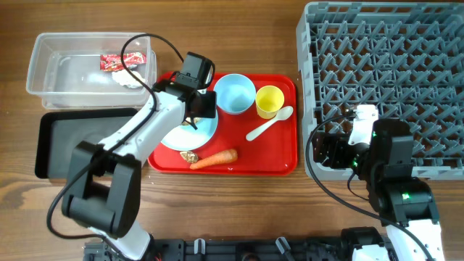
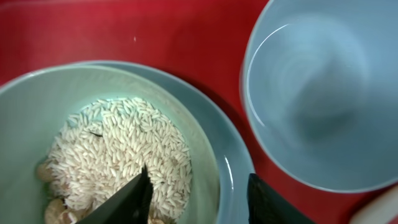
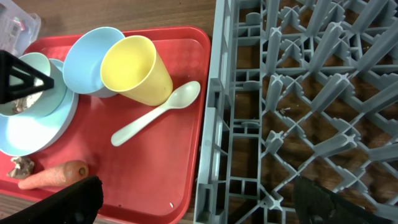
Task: Sort waste into correct bins and load items into the dishwasher rack
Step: 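Grasp the rim of the green bowl of food with the left gripper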
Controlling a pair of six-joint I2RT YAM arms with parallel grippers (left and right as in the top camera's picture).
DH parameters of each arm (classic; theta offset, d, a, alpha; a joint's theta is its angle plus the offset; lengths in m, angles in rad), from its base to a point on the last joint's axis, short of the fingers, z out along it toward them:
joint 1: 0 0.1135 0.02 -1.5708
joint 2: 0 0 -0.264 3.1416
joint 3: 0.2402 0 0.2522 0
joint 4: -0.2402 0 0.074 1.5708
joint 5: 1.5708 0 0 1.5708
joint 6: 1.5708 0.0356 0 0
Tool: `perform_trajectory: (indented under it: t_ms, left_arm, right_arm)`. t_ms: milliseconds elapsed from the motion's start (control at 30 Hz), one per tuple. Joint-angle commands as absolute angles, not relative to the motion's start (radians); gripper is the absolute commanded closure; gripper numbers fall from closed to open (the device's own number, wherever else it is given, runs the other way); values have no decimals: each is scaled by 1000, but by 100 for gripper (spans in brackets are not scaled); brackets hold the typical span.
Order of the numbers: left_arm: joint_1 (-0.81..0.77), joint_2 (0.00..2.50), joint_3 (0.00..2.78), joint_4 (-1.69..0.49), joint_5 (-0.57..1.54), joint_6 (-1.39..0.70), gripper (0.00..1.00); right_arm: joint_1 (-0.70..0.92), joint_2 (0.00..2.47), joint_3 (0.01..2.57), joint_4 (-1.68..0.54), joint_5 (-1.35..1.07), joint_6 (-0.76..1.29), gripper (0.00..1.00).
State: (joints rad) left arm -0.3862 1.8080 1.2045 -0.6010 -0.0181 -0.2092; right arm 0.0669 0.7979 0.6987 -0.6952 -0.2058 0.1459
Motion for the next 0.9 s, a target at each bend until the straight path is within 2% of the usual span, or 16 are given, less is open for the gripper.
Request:
perform_trajectory:
  t_ms: [0,100,167,200,300,600,867]
  left_arm:
    - [-391,1861,1211,-612,-23,-226,54]
    - [-391,1873,1210,-614,-20,-226,65]
    - [-391,1874,1210,-618,-20,-226,77]
    - [-391,1874,1210,-619,-20,-226,86]
    - [-391,1874,1210,-632,-20,-226,94]
    - [-391,1816,1210,-706,-20,-226,96]
    - [-390,1640,1210,-826,-20,-225,96]
  right_arm:
    - [69,799,726,-694,-220,160,0]
    - [69,799,726,-694,-220,160,0]
    - [69,799,726,-694,-220,160,0]
    - [69,799,726,-694,-220,160,0]
    - [69,799,726,-697,-220,160,0]
    - [69,799,726,-696,-220,160,0]
    - [69,799,726,-696,-220,160,0]
